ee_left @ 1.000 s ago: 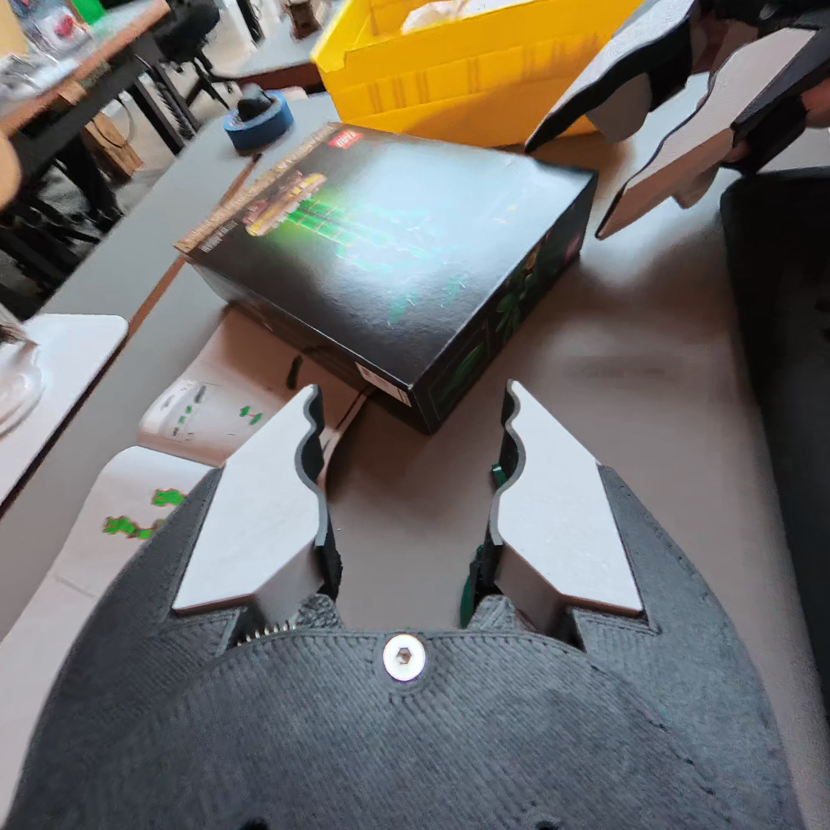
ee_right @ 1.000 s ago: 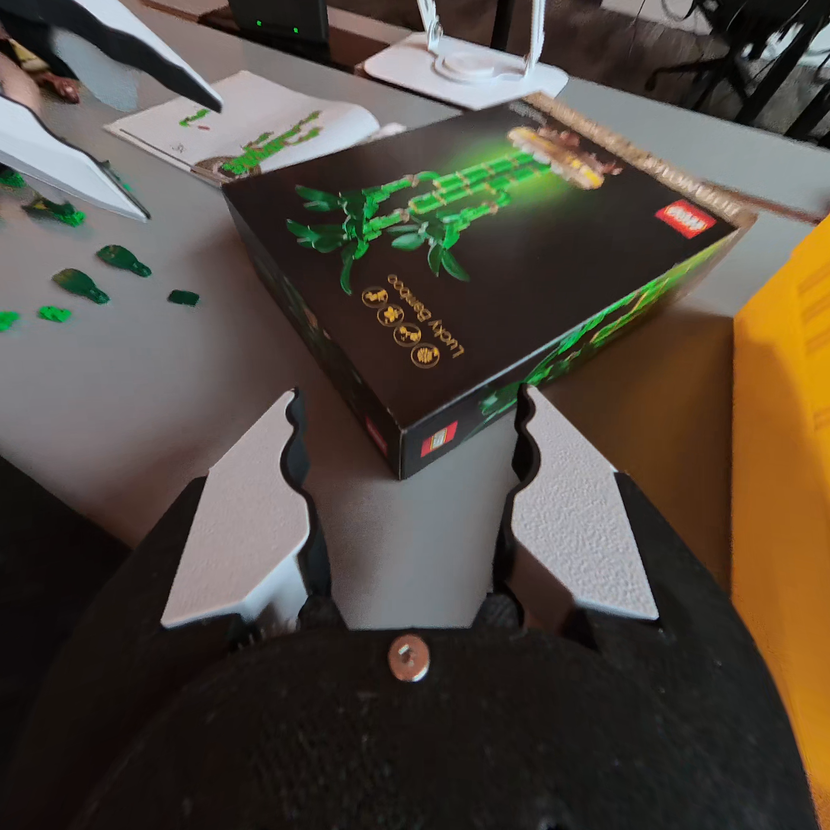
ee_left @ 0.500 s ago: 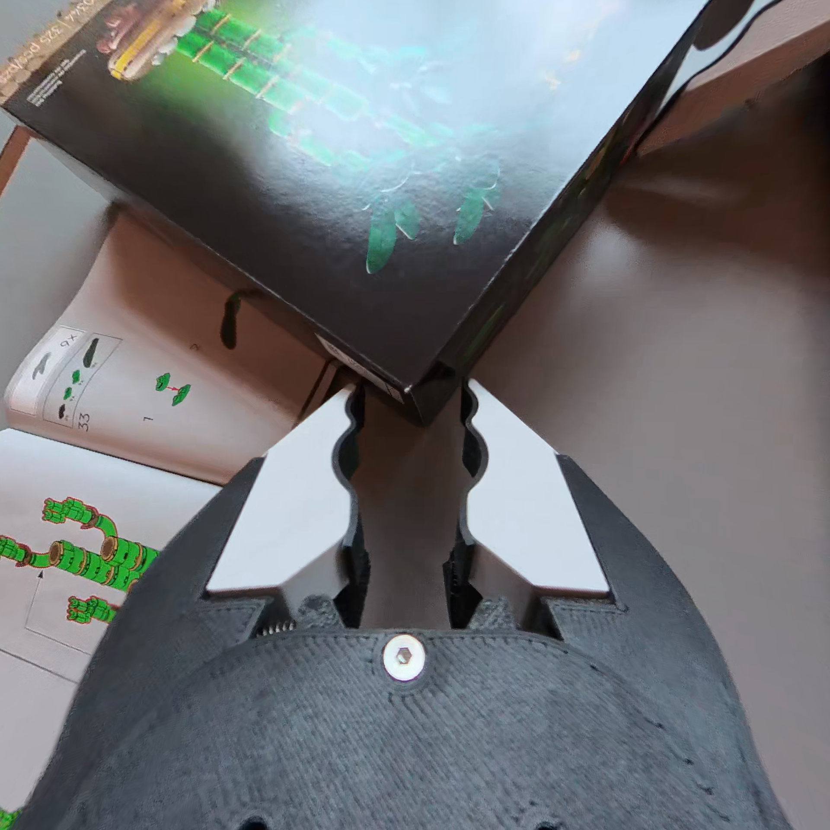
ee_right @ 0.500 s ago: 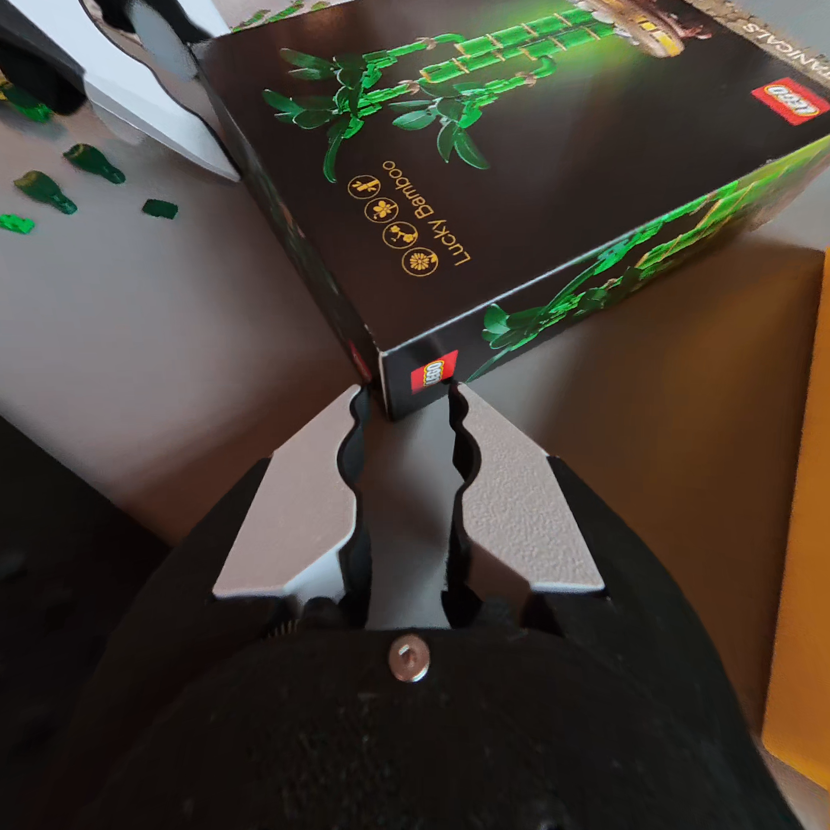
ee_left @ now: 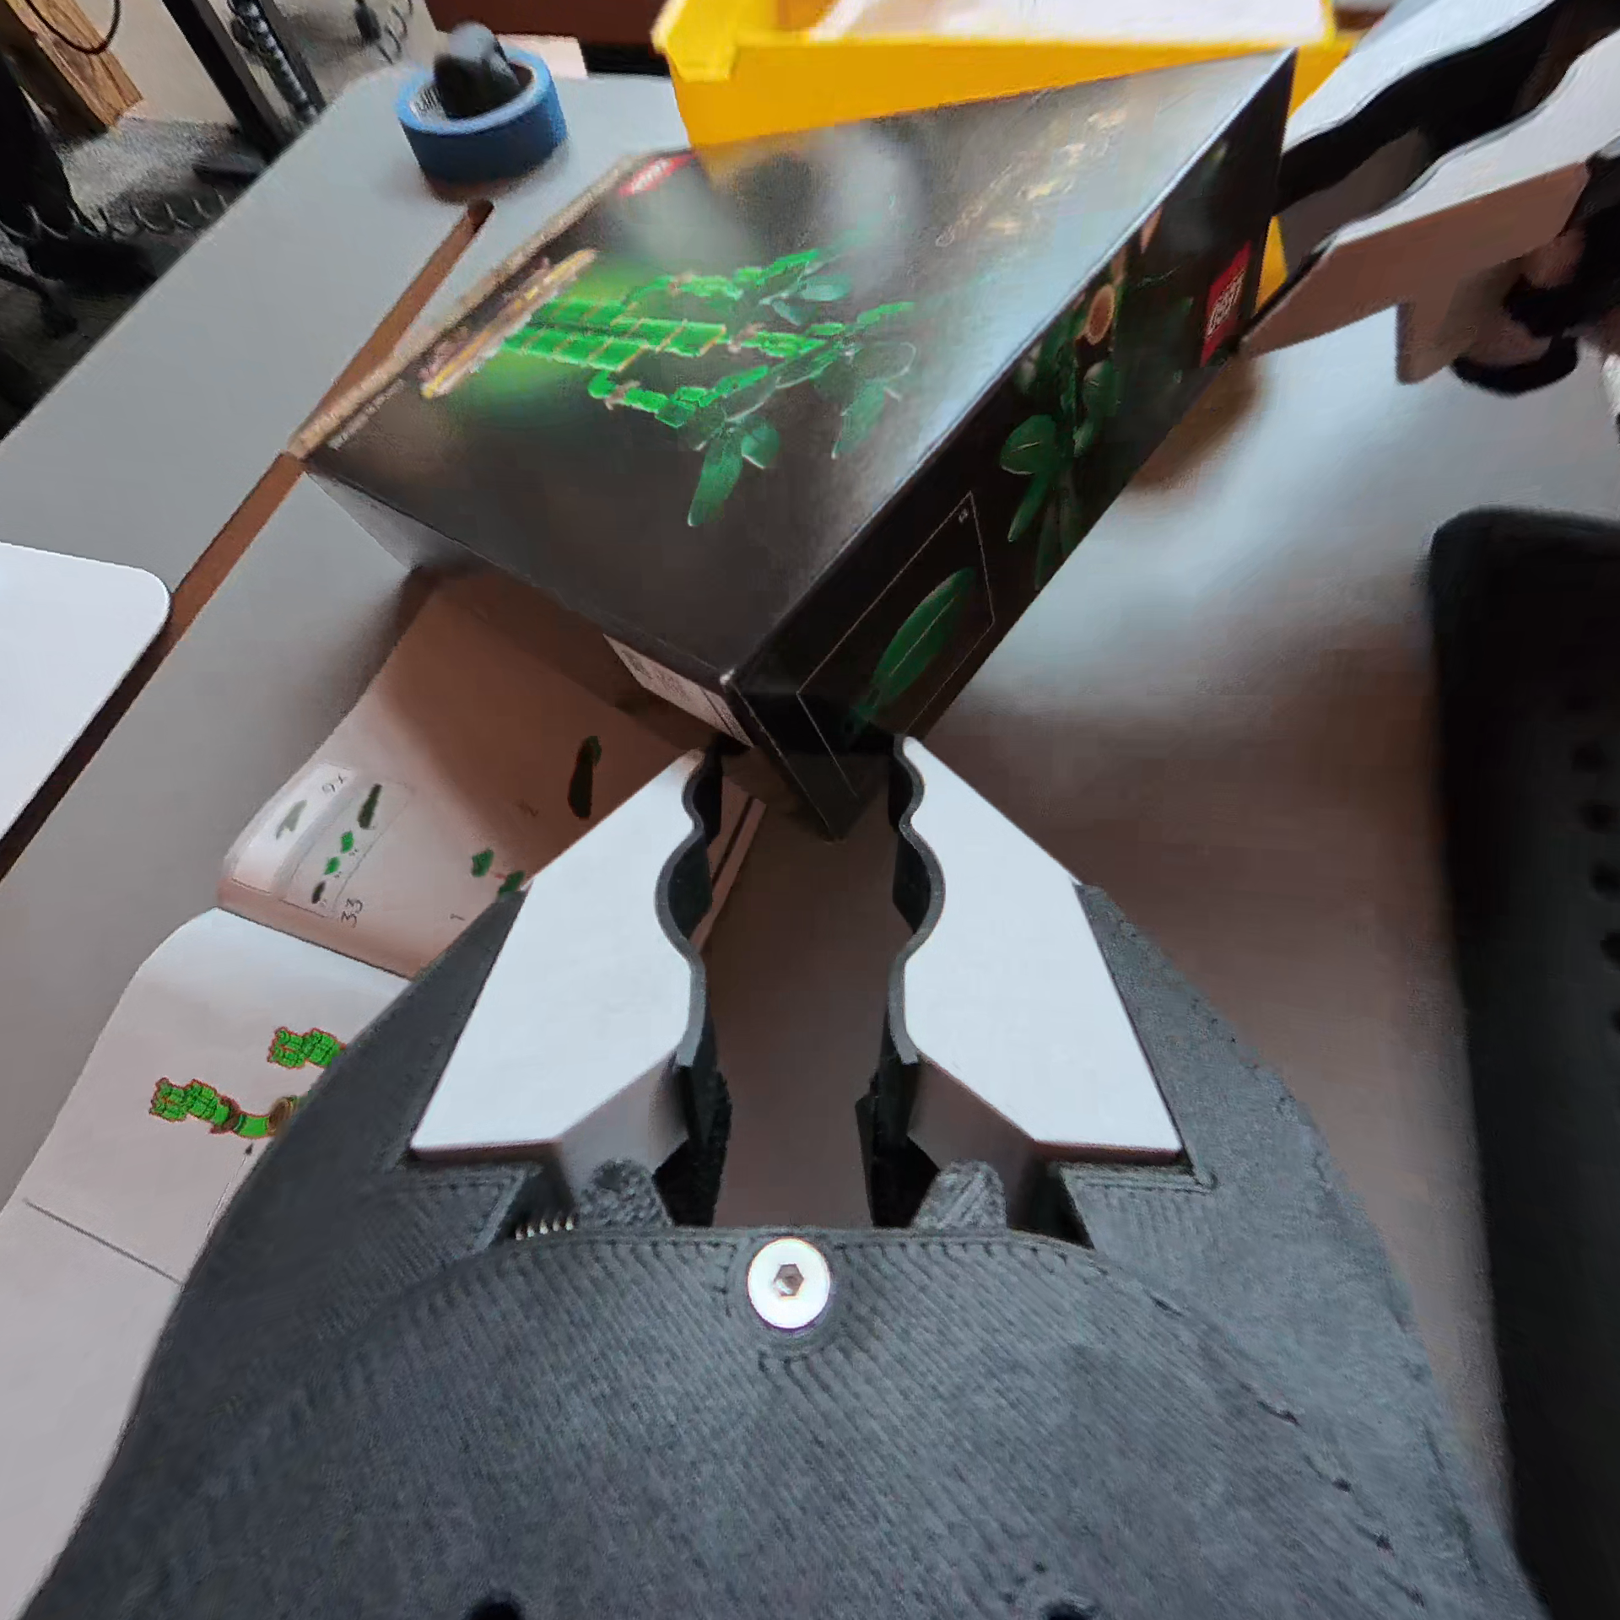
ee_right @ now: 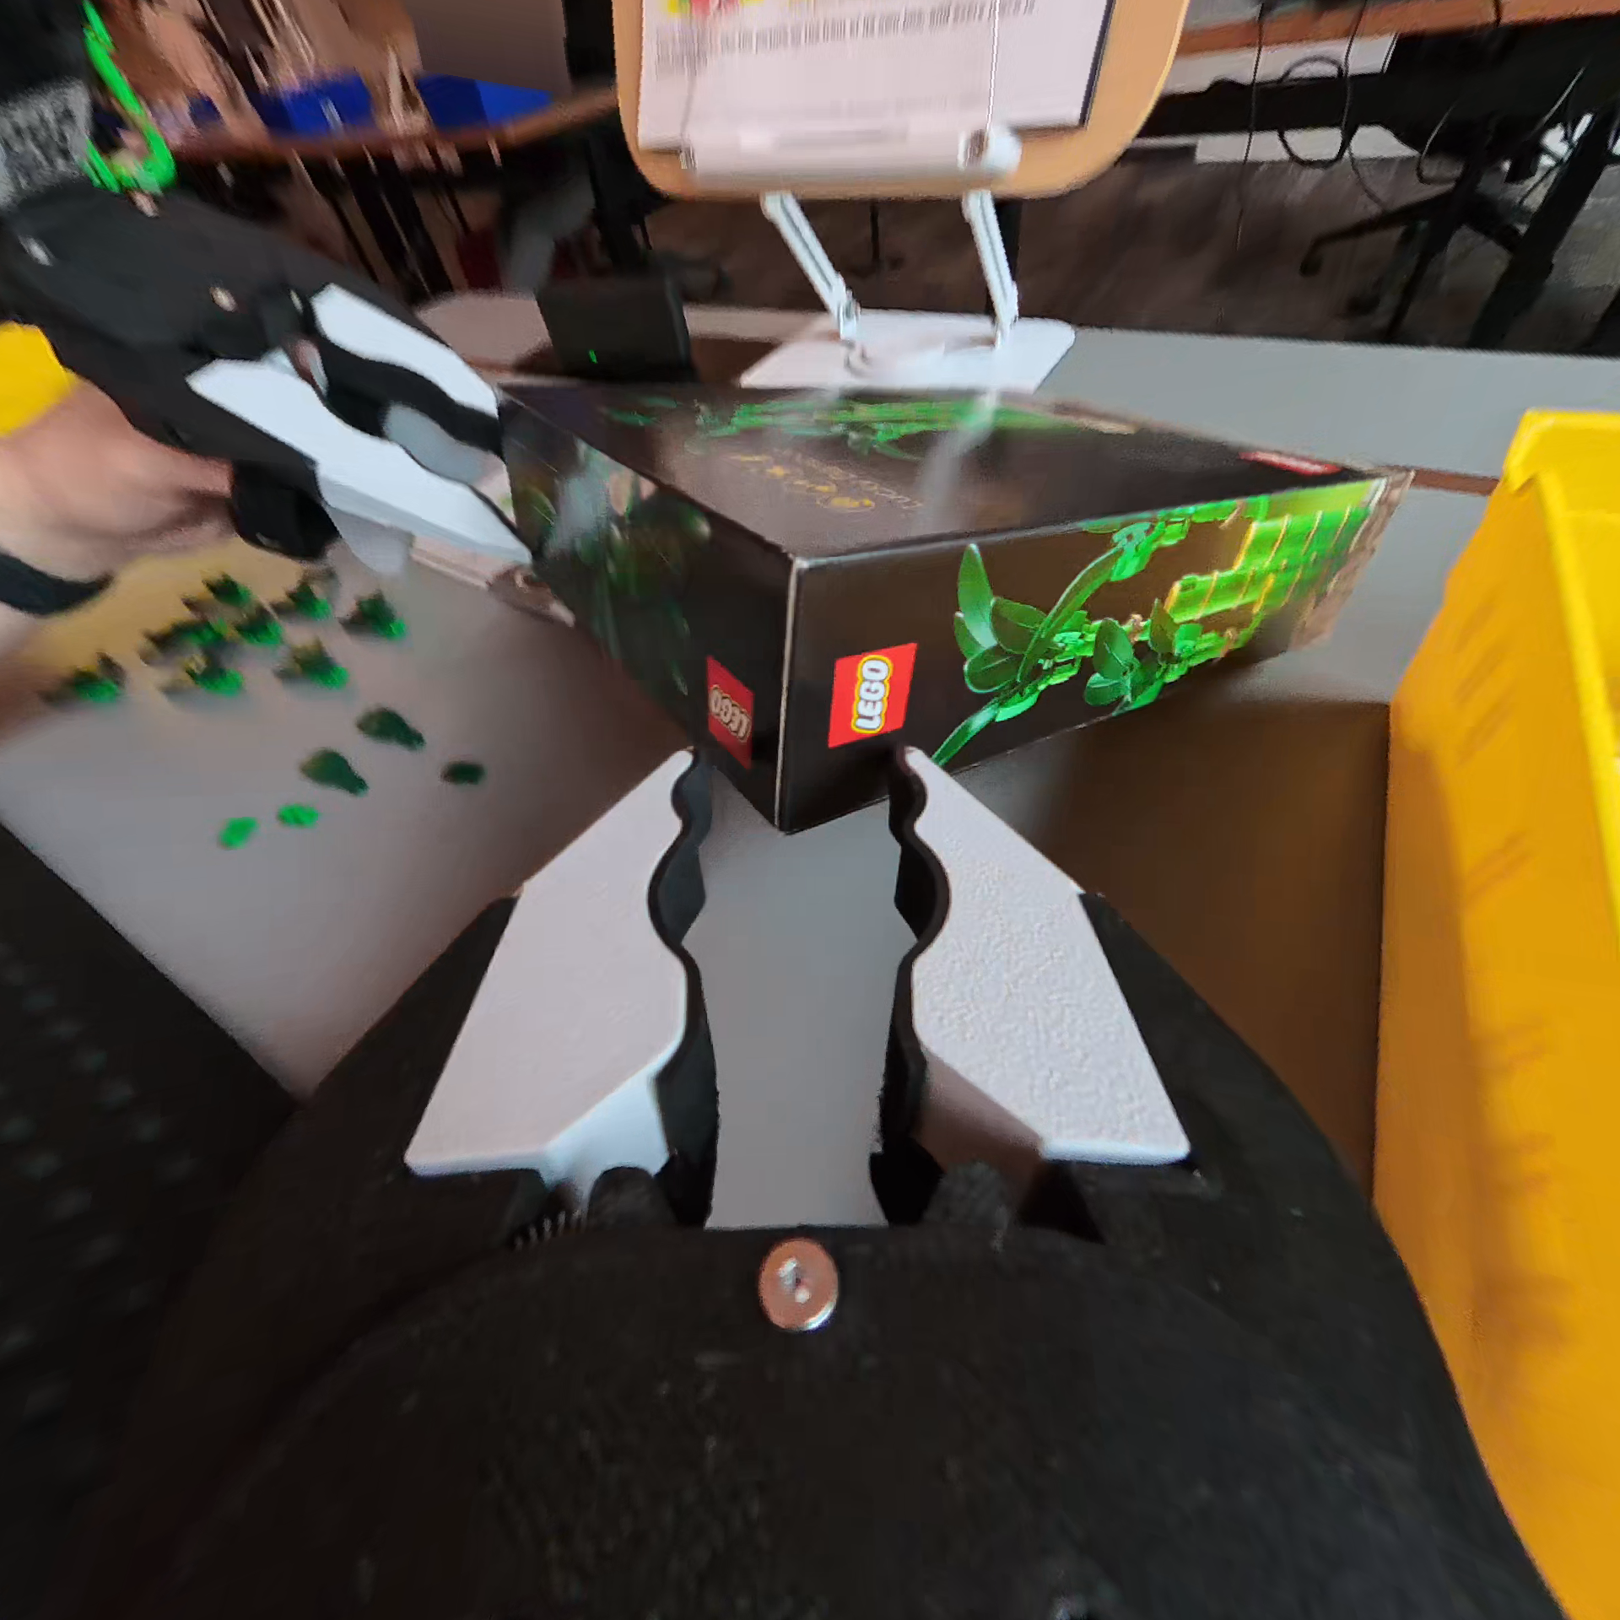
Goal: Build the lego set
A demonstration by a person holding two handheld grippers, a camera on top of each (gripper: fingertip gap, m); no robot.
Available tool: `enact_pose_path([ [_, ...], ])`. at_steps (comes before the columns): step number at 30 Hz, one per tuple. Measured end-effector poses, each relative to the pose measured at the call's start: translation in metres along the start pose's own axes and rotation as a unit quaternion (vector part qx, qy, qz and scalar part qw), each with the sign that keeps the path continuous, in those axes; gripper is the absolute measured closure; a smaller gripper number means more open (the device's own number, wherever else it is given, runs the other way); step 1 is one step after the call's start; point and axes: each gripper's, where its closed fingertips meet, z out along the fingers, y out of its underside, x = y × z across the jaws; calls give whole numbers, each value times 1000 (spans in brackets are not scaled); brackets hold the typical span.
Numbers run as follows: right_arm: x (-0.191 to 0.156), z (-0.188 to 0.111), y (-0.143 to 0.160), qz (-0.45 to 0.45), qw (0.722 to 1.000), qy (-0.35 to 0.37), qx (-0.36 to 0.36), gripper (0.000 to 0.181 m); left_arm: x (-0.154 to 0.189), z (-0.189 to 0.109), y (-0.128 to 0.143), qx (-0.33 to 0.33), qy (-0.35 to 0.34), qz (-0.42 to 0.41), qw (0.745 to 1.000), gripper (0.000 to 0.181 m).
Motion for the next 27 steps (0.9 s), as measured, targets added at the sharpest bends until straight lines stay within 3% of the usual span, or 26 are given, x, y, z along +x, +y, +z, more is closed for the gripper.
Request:
enact_pose_path([
  [4, 1, -2, -23, 21, 999, -20, 37, 123, -4, -1, -18, 35, -16, 0, 999, 142],
  [10, 3, 1, -34, -54, 997, 13, 55, 118, -11, 0, -36, 68, -83, 54, 993, 129],
  [14, 14, 1, -39, -131, 987, 79, 57, 126, -18, 1, -43, 79, -128, 93, 984, 139],
  [19, 27, 0, -50, -213, 965, 144, 61, 153, -30, 1, -56, 96, -176, 124, 972, 140],
  [27, 54, 3, -89, -202, 965, 154, 64, 158, -59, 3, -97, 123, -178, 113, 970, 144],
])
